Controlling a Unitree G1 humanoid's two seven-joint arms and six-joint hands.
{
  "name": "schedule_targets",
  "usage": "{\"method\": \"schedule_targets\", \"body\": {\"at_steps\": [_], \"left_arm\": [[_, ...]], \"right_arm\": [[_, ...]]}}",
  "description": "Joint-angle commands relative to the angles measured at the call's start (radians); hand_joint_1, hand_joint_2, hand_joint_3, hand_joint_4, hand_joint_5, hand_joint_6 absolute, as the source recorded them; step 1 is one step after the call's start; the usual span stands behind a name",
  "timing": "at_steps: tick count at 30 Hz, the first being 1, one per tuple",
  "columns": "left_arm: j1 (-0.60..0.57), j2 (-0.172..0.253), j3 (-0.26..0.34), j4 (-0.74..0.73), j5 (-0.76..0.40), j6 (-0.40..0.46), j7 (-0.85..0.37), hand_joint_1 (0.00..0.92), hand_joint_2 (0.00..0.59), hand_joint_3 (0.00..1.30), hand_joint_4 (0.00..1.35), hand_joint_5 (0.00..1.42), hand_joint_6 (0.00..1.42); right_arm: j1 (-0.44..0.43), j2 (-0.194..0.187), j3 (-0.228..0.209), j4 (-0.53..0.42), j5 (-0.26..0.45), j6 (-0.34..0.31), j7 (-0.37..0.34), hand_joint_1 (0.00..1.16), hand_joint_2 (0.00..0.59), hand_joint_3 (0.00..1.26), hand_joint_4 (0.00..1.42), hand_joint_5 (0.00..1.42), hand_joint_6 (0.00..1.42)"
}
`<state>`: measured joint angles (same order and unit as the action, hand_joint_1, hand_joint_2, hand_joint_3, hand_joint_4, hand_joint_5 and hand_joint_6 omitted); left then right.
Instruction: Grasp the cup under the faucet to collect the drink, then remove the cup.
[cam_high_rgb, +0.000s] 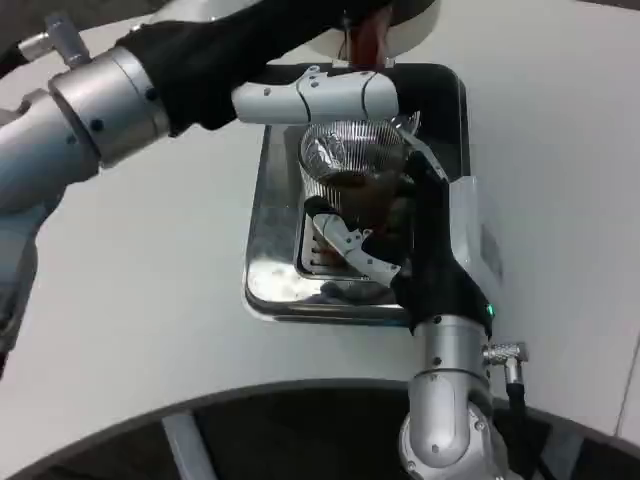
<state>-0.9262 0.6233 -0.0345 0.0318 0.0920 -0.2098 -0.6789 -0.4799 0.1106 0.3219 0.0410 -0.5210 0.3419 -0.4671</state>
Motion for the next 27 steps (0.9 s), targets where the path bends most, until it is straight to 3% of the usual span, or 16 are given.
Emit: {"method": "schedule_targets", "body": {"at_steps": [1,13,27], "left_arm": [[0.028,0.003,0.038,-0.028,-0.024,-0.005,0.032,0.000,0.130,0.18,0.07,0.12,0.24],[0.071,0.014,0.085,-0.082,-0.060,0.001,0.048,0.000,0.130,0.20,0.11,0.16,0.27],[0.159,0.022,0.189,-0.189,-0.119,0.007,0.083,0.000,0.128,0.25,0.18,0.23,0.34]], "right_arm": [[0.029,0.092,0.007,0.030,0.025,0.026,-0.014,0.73,0.256,0.34,0.38,0.51,0.78],[0.057,0.081,0.016,0.000,0.021,0.024,-0.052,0.73,0.256,0.35,0.40,0.53,0.81],[0.094,0.045,-0.002,-0.069,0.003,-0.002,-0.063,0.73,0.256,0.41,0.47,0.61,0.89]]}}
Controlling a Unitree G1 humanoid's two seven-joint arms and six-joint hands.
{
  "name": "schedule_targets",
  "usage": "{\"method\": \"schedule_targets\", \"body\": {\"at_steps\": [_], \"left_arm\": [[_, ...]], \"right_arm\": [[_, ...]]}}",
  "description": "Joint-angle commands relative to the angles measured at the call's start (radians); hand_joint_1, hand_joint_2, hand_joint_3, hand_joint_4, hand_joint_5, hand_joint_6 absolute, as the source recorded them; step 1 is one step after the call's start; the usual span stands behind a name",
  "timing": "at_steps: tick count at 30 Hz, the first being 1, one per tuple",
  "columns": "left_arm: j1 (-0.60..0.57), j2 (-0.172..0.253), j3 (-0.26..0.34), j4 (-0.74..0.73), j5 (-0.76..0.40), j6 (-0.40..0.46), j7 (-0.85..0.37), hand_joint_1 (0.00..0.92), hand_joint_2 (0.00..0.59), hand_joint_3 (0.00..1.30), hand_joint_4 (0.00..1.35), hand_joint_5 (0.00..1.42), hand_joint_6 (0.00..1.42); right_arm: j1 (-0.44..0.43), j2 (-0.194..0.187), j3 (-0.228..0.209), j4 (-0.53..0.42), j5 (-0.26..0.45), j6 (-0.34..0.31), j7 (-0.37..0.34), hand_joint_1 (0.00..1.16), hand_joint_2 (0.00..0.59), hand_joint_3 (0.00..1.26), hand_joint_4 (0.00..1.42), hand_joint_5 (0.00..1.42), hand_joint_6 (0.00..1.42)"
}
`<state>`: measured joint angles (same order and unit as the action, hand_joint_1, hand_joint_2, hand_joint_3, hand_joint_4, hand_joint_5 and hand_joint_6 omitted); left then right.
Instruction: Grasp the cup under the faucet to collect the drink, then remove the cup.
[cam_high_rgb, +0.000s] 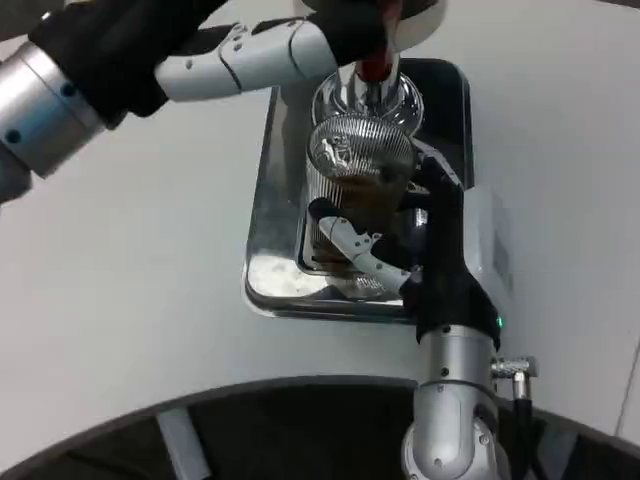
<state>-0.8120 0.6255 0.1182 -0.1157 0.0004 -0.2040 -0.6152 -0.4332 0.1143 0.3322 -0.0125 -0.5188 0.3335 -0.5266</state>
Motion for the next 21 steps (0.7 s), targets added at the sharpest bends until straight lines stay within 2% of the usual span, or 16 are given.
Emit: {"method": "schedule_targets", "body": {"at_steps": [1,15,21], "left_arm": [[0.055,0.022,0.045,-0.048,-0.030,0.002,0.020,0.000,0.127,0.25,0.18,0.23,0.34],[0.144,0.044,0.116,-0.071,-0.062,0.002,0.045,0.000,0.136,0.27,0.22,0.27,0.37],[0.166,0.058,0.132,-0.062,-0.070,-0.003,0.045,0.000,0.137,0.27,0.22,0.27,0.37]], "right_arm": [[0.051,0.039,-0.014,-0.020,-0.001,0.004,-0.004,0.73,0.256,0.42,0.48,0.61,0.90],[0.094,-0.003,-0.026,-0.087,-0.030,-0.024,0.012,0.73,0.269,0.47,0.52,0.66,0.94],[0.101,-0.003,-0.030,-0.082,-0.038,-0.035,0.018,0.73,0.271,0.47,0.53,0.67,0.95]]}}
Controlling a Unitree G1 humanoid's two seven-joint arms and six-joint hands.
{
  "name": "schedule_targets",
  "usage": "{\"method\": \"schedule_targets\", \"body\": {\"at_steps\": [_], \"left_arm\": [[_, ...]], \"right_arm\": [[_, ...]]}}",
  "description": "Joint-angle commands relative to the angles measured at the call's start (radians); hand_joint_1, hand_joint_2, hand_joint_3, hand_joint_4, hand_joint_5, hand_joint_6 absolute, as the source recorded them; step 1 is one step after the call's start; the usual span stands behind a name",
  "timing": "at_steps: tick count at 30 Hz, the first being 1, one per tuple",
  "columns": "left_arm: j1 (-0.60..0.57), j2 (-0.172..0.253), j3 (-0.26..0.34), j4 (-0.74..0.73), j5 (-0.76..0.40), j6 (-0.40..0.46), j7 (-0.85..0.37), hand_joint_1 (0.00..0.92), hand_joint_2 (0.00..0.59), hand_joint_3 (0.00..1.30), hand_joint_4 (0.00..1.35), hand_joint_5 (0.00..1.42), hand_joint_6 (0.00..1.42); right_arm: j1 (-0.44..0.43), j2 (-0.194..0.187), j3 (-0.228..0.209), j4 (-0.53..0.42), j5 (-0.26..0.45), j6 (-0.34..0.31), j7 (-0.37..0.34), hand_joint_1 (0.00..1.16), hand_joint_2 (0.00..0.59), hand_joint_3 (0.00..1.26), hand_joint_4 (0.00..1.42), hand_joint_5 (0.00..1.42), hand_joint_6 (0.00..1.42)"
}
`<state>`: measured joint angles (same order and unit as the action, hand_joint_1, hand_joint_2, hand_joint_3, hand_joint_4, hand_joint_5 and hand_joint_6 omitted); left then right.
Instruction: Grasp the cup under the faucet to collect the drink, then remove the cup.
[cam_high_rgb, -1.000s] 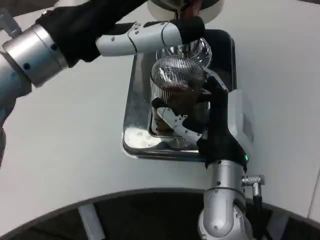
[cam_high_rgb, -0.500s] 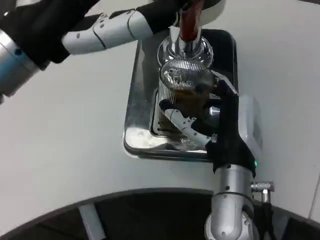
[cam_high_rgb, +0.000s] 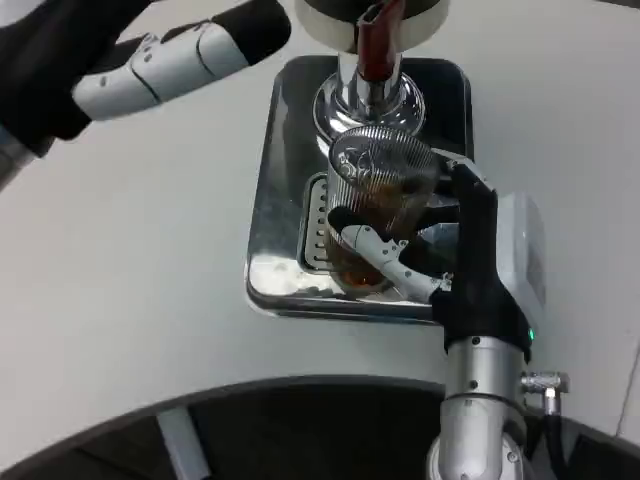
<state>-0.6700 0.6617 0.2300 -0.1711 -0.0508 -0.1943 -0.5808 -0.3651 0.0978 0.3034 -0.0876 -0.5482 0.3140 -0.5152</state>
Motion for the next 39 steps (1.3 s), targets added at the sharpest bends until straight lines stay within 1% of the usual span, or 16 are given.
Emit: {"method": "schedule_targets", "body": {"at_steps": [1,6,16,22,35,39], "left_arm": [[0.028,0.024,0.023,-0.006,-0.022,-0.013,0.011,0.000,0.137,0.27,0.22,0.28,0.37],[0.046,0.030,0.034,-0.007,-0.030,-0.018,0.008,0.000,0.137,0.27,0.22,0.28,0.37],[0.128,0.027,0.073,-0.031,-0.042,-0.018,0.016,0.000,0.137,0.27,0.23,0.29,0.37],[0.163,0.025,0.088,-0.037,-0.045,-0.014,0.022,0.000,0.138,0.27,0.23,0.29,0.37],[0.256,0.021,0.120,-0.063,-0.047,-0.013,0.041,0.000,0.138,0.27,0.24,0.30,0.39],[0.287,0.019,0.129,-0.071,-0.048,-0.012,0.047,0.000,0.138,0.27,0.24,0.30,0.39]], "right_arm": [[0.032,0.012,-0.003,-0.006,-0.011,-0.021,0.007,0.73,0.271,0.47,0.53,0.67,0.95],[0.029,0.006,-0.013,0.000,-0.013,-0.043,0.005,0.74,0.279,0.48,0.54,0.69,0.96],[0.064,-0.017,-0.037,-0.035,-0.018,-0.120,-0.001,0.77,0.274,0.56,0.63,0.79,1.08],[0.087,-0.024,-0.048,-0.061,-0.021,-0.142,0.009,0.79,0.261,0.58,0.65,0.83,1.10],[0.139,-0.044,-0.058,-0.122,-0.026,-0.174,0.032,0.79,0.260,0.61,0.69,0.86,1.13],[0.154,-0.055,-0.063,-0.147,-0.025,-0.187,0.042,0.79,0.260,0.62,0.69,0.86,1.14]]}}
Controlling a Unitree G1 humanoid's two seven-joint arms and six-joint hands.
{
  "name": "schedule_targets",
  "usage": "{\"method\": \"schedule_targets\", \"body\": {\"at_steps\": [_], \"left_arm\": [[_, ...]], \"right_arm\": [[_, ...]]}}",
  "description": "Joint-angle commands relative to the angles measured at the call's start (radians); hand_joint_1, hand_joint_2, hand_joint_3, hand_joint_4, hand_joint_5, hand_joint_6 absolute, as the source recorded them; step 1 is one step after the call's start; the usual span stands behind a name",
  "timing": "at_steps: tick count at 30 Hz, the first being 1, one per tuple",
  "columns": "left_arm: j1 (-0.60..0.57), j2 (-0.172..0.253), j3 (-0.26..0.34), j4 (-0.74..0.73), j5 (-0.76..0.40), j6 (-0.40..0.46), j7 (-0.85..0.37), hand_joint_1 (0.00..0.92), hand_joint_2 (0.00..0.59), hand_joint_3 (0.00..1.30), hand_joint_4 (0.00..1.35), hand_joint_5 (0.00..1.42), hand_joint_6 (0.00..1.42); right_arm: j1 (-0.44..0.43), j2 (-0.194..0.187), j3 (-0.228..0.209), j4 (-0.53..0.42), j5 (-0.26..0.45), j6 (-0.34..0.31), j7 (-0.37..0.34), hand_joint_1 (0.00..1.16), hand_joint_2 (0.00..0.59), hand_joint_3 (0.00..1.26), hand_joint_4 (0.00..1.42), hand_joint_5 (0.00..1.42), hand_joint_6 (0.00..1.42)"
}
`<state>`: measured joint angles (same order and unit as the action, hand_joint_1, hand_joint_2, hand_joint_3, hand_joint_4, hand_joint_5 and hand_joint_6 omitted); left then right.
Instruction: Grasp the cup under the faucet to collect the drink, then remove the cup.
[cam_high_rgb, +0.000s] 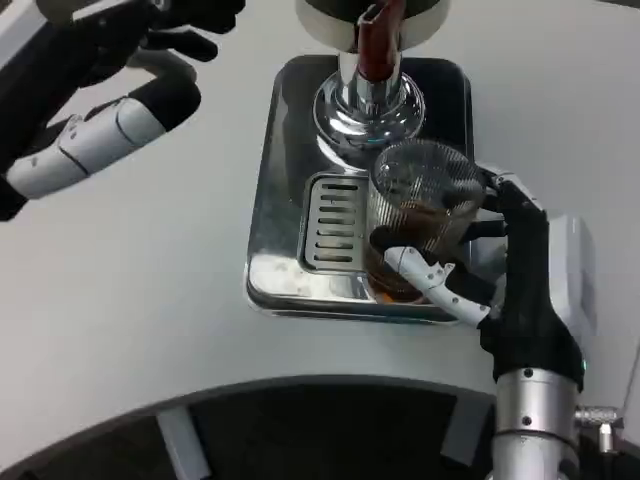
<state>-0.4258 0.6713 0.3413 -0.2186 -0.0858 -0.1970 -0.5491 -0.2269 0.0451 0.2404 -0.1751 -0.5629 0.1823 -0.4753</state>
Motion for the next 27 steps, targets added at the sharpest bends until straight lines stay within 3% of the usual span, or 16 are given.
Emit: {"method": "schedule_targets", "body": {"at_steps": [1,13,27], "left_arm": [[0.049,0.010,0.018,-0.025,-0.014,-0.008,0.017,0.000,0.138,0.27,0.24,0.30,0.39],[0.134,0.013,0.022,-0.033,0.011,-0.026,0.033,0.000,0.138,0.28,0.24,0.30,0.39],[0.229,0.021,-0.005,-0.029,0.118,-0.039,0.052,0.000,0.137,0.26,0.21,0.24,0.35]], "right_arm": [[0.020,-0.004,-0.001,-0.065,-0.009,-0.058,0.005,0.79,0.260,0.62,0.70,0.87,1.14],[0.072,-0.032,-0.017,-0.148,-0.010,-0.074,0.045,0.79,0.255,0.64,0.72,0.89,1.17],[0.161,-0.082,-0.023,-0.246,-0.013,-0.102,0.121,0.80,0.250,0.65,0.74,0.91,1.19]]}}
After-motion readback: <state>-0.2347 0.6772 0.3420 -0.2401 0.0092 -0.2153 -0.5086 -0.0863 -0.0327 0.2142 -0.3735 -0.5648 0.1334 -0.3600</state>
